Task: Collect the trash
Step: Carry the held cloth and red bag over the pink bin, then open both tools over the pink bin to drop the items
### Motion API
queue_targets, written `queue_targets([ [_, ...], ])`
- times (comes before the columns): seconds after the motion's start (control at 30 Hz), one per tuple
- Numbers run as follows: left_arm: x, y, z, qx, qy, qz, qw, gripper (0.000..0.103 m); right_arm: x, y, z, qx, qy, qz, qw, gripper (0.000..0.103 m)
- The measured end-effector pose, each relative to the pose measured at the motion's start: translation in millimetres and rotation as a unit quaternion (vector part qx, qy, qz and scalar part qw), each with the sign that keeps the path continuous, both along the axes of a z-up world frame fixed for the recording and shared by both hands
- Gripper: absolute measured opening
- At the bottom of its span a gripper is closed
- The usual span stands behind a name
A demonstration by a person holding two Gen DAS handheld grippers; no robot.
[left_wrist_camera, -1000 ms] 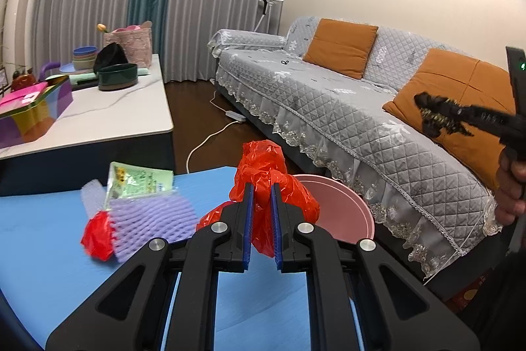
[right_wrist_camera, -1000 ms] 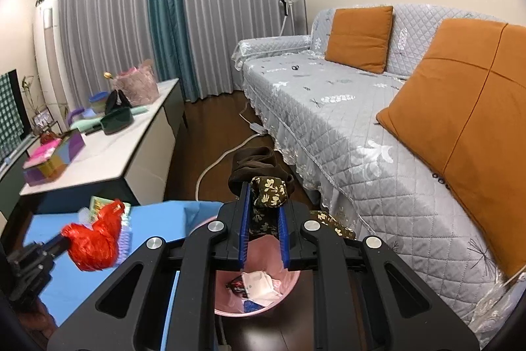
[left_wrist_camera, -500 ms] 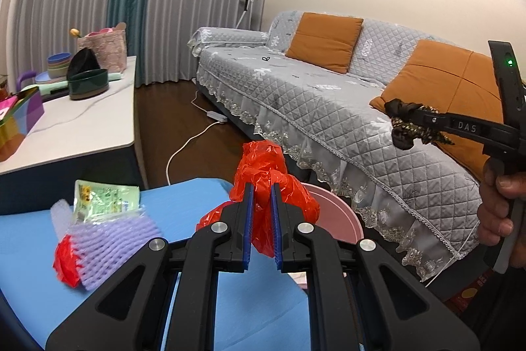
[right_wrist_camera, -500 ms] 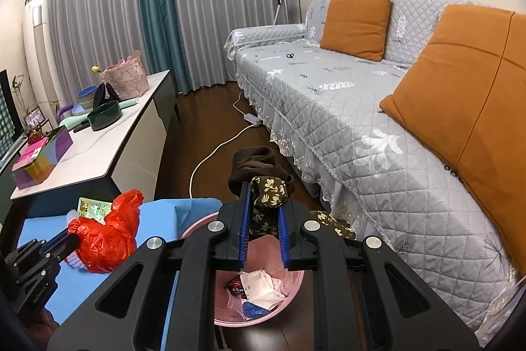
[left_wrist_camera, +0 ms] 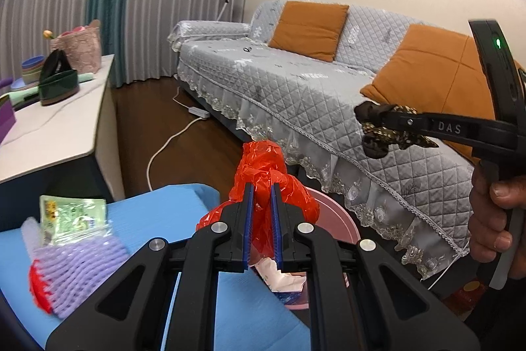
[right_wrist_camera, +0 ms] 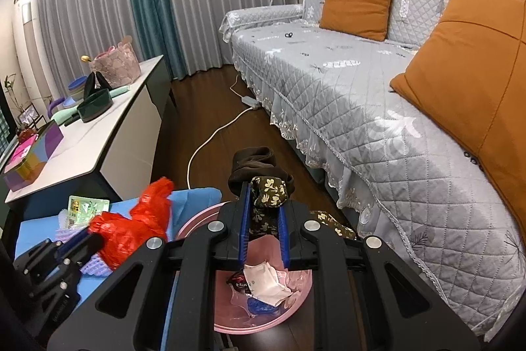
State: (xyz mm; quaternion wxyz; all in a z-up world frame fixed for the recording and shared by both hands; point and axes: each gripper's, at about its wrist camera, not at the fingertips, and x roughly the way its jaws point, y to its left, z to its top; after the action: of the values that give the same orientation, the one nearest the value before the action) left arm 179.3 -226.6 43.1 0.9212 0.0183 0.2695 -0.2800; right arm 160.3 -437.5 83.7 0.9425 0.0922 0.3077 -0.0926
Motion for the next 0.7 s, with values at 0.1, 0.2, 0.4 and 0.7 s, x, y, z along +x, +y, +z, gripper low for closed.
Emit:
queue_targets([
  [0.1, 9, -14, -10, 0.009, 0.005, -0.01, 0.9999, 0.01, 11, -1, -6, -0.002, 0.007, 0.0, 1.0, 0.016],
  [0.2, 17, -23, -18, 0.016, 0.01, -0.017, 0.9997, 0.01, 19, -4, -11, -0.001, 0.011, -0.002, 1.0, 0.016],
  [0.4, 33, -34, -32, 0.022, 0.019, -0.022, 0.9993, 0.01, 31, -14, -23, 0.002, 0.022, -0.01, 1.0, 0.016],
  [0.7, 48, -37, -38, 0.016, 0.029, -0.027, 0.9991, 0.025, 40, -15, -32, 0.004, 0.034, -0.012, 0.999, 0.021],
])
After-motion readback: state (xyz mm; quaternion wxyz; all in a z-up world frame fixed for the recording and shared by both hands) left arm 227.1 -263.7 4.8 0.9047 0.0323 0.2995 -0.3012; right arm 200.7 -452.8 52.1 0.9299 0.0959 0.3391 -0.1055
